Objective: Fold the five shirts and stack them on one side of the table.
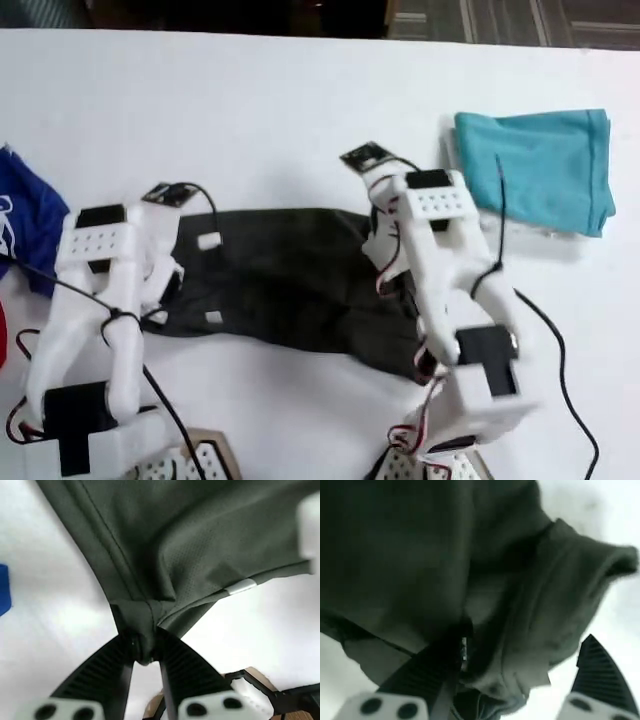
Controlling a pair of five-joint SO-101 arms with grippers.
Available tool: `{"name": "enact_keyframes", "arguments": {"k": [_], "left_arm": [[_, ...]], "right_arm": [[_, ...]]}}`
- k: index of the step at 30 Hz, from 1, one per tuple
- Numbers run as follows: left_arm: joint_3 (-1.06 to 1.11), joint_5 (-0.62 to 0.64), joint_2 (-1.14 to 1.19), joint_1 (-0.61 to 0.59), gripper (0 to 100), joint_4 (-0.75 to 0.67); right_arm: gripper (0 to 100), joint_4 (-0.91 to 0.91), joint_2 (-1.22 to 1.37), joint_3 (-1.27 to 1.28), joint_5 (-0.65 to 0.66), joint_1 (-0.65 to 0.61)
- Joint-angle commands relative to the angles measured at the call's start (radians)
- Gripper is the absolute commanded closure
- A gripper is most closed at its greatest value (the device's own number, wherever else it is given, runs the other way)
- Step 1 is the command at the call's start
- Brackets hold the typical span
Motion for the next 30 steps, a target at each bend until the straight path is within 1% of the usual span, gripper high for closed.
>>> {"name": "enact_keyframes", "arguments": {"k": [1,3,4,5,7,8,9,10,12,16,19,21,25,30], "left_arm": [[-0.002,-0.011,-0.041,0.006,98,-0.006],[-0.002,-0.011,-0.041,0.006,98,-0.006],[-0.004,-0.011,-0.041,0.006,98,-0.006],[-0.005,-0.011,-0.041,0.006,98,-0.006],[-0.008,-0.011,-0.041,0.006,98,-0.006],[-0.01,-0.011,-0.041,0.006,98,-0.006],[-0.01,-0.011,-0.041,0.006,98,-0.006],[-0.01,-0.011,-0.041,0.006,98,-0.006],[-0.012,-0.011,-0.041,0.006,98,-0.008],[-0.013,-0.008,-0.051,0.006,98,-0.038],[-0.062,-0.005,-0.048,0.006,98,-0.038],[-0.124,-0.005,-0.051,0.006,98,-0.015],[-0.294,-0.003,-0.051,0.006,98,0.087],[-0.447,-0.002,-0.049,0.006,98,0.196]], "right_arm": [[66.9,-0.001,0.099,-0.081,-0.009,-0.008],[69.1,0.005,0.159,-0.114,-0.009,-0.005],[73.2,0.013,0.185,-0.13,-0.009,-0.004],[79.4,0.016,0.208,-0.147,-0.009,-0.004],[95.3,0.015,0.239,-0.184,-0.009,-0.004],[99.8,0.013,0.246,-0.203,-0.009,-0.004],[96.4,0.016,0.249,-0.218,-0.011,-0.004],[95.6,0.016,0.245,-0.233,-0.011,-0.004],[98.3,0.016,0.226,-0.281,-0.009,-0.004],[98.0,0.016,0.156,-0.411,-0.005,-0.002],[98.0,0.012,0.122,-0.534,-0.002,-0.002],[98.0,0.01,0.12,-0.621,-0.002,0.002],[98.0,-0.007,0.143,-0.752,0.0,0.008],[97.8,-0.01,0.251,-0.824,0.0,0.007]]}}
